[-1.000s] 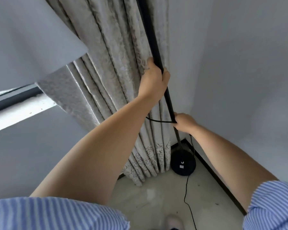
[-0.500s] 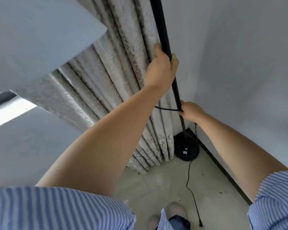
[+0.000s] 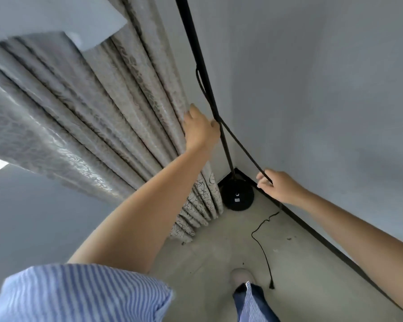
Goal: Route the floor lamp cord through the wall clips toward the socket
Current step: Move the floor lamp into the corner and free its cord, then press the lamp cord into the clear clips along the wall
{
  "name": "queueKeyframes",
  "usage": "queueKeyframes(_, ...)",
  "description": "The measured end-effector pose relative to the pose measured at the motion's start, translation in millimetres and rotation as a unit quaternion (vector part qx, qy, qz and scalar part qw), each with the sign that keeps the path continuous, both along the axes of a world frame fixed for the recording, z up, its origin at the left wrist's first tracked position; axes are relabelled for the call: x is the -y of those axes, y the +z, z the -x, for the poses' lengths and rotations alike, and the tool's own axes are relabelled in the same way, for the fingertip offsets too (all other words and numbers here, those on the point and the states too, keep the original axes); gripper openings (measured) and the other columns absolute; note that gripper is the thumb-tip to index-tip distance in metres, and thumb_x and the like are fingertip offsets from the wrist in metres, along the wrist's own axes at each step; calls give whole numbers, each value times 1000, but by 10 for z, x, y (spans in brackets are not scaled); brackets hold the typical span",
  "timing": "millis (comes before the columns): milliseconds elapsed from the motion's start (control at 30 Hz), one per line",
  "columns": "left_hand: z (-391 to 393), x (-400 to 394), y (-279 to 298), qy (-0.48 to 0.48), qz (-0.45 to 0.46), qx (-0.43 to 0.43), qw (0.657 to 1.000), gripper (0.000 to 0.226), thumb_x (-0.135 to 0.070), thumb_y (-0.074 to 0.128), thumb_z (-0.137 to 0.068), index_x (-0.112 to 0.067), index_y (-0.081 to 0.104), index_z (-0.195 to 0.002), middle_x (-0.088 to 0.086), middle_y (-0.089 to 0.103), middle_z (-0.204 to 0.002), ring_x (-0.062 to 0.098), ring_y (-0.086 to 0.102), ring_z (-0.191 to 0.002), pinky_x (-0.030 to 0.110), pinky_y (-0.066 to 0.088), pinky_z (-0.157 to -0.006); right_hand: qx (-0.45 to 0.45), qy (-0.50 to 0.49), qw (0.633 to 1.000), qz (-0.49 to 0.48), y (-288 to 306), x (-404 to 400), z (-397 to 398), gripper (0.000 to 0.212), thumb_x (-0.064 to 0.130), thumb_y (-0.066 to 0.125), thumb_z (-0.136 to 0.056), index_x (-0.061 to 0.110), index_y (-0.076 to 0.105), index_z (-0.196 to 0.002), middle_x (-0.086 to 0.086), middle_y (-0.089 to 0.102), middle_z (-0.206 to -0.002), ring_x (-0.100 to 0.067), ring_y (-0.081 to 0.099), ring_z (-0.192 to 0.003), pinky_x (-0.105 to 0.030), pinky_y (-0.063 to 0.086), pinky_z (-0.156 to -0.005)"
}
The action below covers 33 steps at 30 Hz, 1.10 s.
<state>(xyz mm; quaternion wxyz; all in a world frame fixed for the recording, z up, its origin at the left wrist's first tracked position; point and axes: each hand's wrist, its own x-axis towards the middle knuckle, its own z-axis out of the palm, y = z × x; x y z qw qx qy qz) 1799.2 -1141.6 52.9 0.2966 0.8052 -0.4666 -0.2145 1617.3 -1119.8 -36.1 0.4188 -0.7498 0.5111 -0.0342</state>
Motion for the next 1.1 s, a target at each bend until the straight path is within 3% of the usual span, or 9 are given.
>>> queueKeyframes(167, 249, -334, 51, -51, -118, -244, 961, 25, -20, 36, -98, -2, 46, -114, 12, 57, -86, 18, 56, -59, 25, 44, -51, 115, -68, 990, -37, 335, -874, 96, 32, 3, 47, -88, 3, 49, -120, -5, 63, -107, -20, 59, -100, -29, 41, -93)
queueKeyframes(433, 659, -928, 392, -164, -141, -310, 926, 36, -2, 43, -94, -8, 47, -59, 4, 58, -52, 13, 55, -47, 22, 45, -46, 333, -289, 897, -33, 894, -1632, 129, 40, -7, 37, -89, -1, 40, -128, -16, 56, -117, -26, 51, -106, -33, 37, -97)
queueKeyframes(533, 702, -995, 553, -144, -77, -306, 938, 41, 5, 43, -93, -8, 46, -54, 5, 53, -54, 12, 51, -47, 13, 43, -30, 357, -277, 886, -104, 981, -1830, 272, 34, -4, 37, -90, 3, 43, -123, -8, 60, -95, -20, 61, -70, -26, 49, -70)
queueKeyframes(600, 707, -1023, 671, -122, -30, -336, 933, 41, 7, 43, -92, -8, 46, -54, 6, 50, -59, 12, 49, -51, 9, 41, -27, 346, -238, 893, -164, 950, -2033, 421, 23, 4, 39, -91, 5, 50, -111, -5, 62, -70, -10, 51, -40, -16, 42, -44)
queueKeyframes(733, 670, -1101, 800, -78, 25, -347, 934, 34, 7, 41, -92, -7, 46, -61, 7, 51, -61, 12, 50, -50, 19, 46, -44, 256, -213, 925, -183, 853, -2501, 853, 22, 13, 38, -93, 11, 60, -92, -1, 53, -51, -14, 40, -45, -14, 37, -40)
queueKeyframes(867, 817, -1381, 651, -241, -76, -106, 962, 41, 6, 35, -92, -3, 32, -132, 23, 47, -123, 20, 51, -74, 33, 44, -78, 247, -243, 923, -166, 936, -2855, 1278, 24, 12, 34, -95, 16, 58, -91, -2, 52, -55, -9, 40, -40, -16, 36, -45)
queueKeyframes(933, 955, -1577, 518, -379, -109, 139, 909, 58, 6, 39, -89, -13, 21, -141, 19, 15, -151, 34, 36, -124, 43, 38, -100, 224, -216, 935, -168, 1047, -2954, 1418, 23, 7, 36, -93, 10, 59, -96, 2, 57, -55, -8, 48, -43, -16, 41, -48)
queueKeyframes(1000, 1133, -1789, 367, -529, -30, 342, 776, 63, -2, 46, -87, -23, 20, -141, 10, 4, -156, 30, 3, -142, 53, 12, -115, 196, -175, 948, -181, 1157, -3061, 1527, 22, 2, 39, -91, 8, 61, -94, 6, 59, -54, -7, 54, -47, -14, 46, -50)
queueKeyframes(1100, 1337, -1961, 220, -626, 116, 520, 570, 35, -15, 41, -95, -17, 40, -129, 6, 49, -136, 22, 31, -136, 52, -1, -116, 184, -162, 954, -174, 1270, -3159, 1630, 28, 1, 41, -90, 20, 61, -87, 6, 57, -55, -6, 56, -45, -14, 49, -50)
